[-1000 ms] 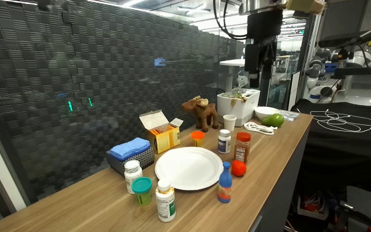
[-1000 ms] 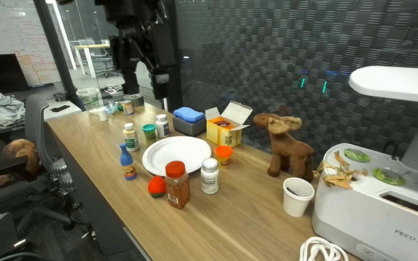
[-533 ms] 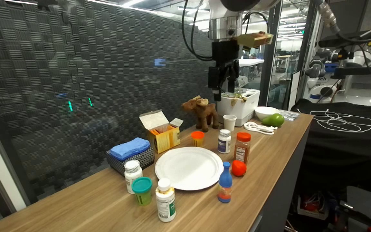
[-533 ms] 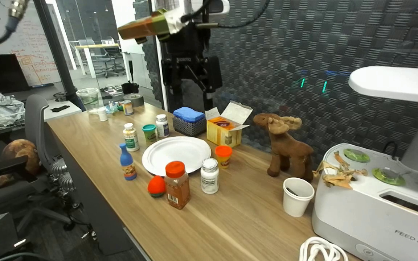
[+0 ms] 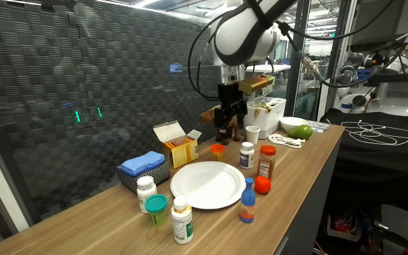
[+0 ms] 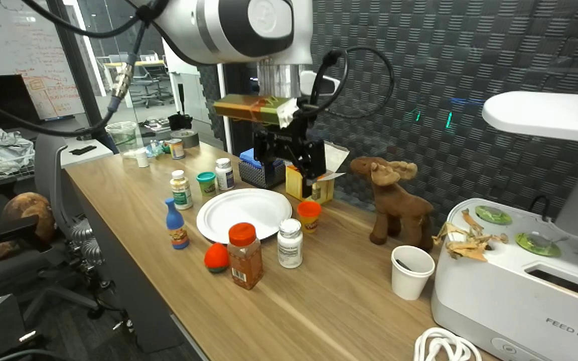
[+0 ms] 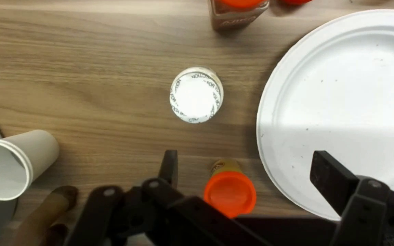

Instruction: Pick up all the objects surrounding the white plate and arrange them on the plate

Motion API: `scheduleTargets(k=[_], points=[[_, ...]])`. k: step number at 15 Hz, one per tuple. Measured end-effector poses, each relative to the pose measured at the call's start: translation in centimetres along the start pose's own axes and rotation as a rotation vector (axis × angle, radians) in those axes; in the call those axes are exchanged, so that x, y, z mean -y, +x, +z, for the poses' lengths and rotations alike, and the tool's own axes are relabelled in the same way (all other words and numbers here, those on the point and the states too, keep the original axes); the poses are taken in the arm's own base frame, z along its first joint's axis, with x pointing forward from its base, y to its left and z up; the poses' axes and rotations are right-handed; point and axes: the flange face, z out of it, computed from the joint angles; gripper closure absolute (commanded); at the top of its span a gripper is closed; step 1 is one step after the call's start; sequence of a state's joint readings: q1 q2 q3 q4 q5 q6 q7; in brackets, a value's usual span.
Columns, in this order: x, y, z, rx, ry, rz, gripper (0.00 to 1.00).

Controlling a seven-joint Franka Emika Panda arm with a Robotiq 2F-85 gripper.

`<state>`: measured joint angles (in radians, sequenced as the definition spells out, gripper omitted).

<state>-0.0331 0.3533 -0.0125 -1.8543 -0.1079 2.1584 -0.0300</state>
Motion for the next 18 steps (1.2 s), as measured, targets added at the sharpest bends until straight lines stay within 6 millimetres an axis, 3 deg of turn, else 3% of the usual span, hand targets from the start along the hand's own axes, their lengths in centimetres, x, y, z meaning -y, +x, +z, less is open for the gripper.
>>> scheduleTargets(k=[4,10,15,17,18], points=[[-0.1,1.7,3.5,0.03,0.012,0.0,0.0],[0.0,4.6,4.1,0.001,0.043,0.0,0.0],[0.1,5.7,5.7,0.01,0.08,-0.009,0.0],[0.2,5.8,6.6,0.021,0.089,-0.015,0.27],[0.3,5.9,6.9,0.024,0.09,-0.018,0.34]])
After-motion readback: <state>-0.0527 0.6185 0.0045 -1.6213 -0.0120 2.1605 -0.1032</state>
